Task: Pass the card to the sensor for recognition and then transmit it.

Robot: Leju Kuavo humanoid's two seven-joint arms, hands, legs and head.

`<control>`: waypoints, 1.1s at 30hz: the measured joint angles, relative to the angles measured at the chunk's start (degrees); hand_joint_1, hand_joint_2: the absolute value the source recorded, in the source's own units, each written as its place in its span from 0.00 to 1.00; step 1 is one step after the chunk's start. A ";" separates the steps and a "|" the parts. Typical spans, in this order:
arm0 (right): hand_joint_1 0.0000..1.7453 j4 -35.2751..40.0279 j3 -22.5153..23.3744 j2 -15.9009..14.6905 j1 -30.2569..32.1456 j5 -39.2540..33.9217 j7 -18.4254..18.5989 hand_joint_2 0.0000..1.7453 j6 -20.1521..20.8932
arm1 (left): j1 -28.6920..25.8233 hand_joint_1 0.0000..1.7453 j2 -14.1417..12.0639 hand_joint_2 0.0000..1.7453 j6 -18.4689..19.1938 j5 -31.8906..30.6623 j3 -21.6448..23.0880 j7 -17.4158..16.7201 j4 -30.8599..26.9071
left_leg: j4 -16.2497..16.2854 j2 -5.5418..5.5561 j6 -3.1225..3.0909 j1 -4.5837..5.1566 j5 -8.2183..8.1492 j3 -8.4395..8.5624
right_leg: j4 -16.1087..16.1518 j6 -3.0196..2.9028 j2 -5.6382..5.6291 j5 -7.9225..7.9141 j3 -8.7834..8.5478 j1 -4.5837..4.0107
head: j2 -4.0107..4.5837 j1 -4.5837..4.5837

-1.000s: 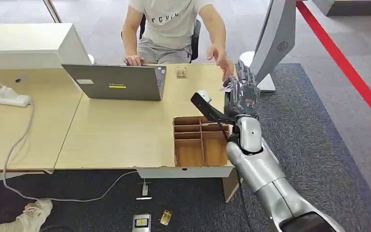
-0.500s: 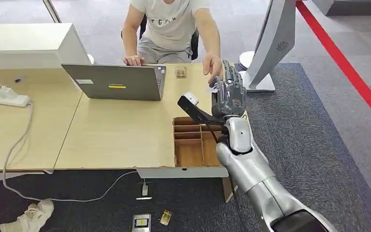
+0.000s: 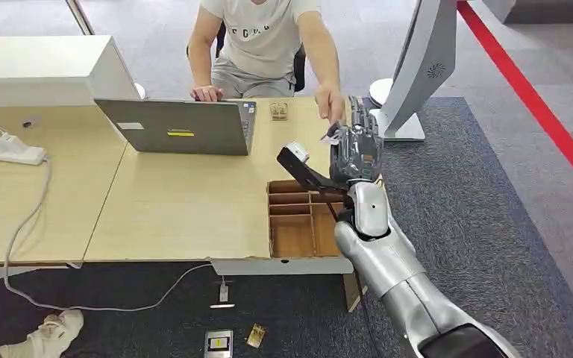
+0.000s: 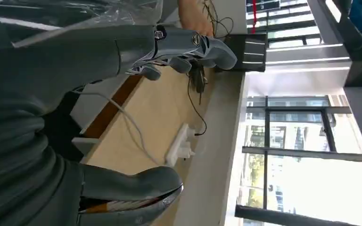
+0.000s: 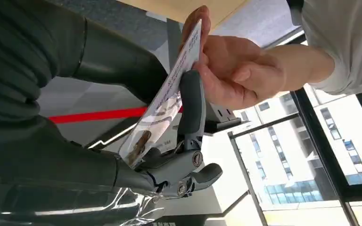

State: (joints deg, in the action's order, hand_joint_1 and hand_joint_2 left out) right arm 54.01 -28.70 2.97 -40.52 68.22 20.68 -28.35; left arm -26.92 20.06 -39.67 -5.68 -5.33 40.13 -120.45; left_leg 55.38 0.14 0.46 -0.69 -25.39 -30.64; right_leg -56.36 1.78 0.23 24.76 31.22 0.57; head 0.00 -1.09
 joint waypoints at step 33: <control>0.00 22.00 0.50 -5.51 16.56 -25.07 -15.24 1.00 1.86 | -0.32 0.00 0.00 1.00 0.00 -6.38 0.50 0.00 -0.35 | 0.00 0.00 0.00 0.00 -0.02 0.01 | 0.06 0.00 -0.01 0.01 0.03 0.00 | 0.00 0.00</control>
State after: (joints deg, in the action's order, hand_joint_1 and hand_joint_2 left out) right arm 76.00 -28.20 -2.54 -23.96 43.14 5.44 -26.49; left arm -27.24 20.06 -39.67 -12.07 -4.83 40.13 -120.80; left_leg 55.38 0.14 0.46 -0.69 -25.41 -30.63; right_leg -56.29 1.79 0.23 24.77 31.25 0.57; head 0.00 -1.09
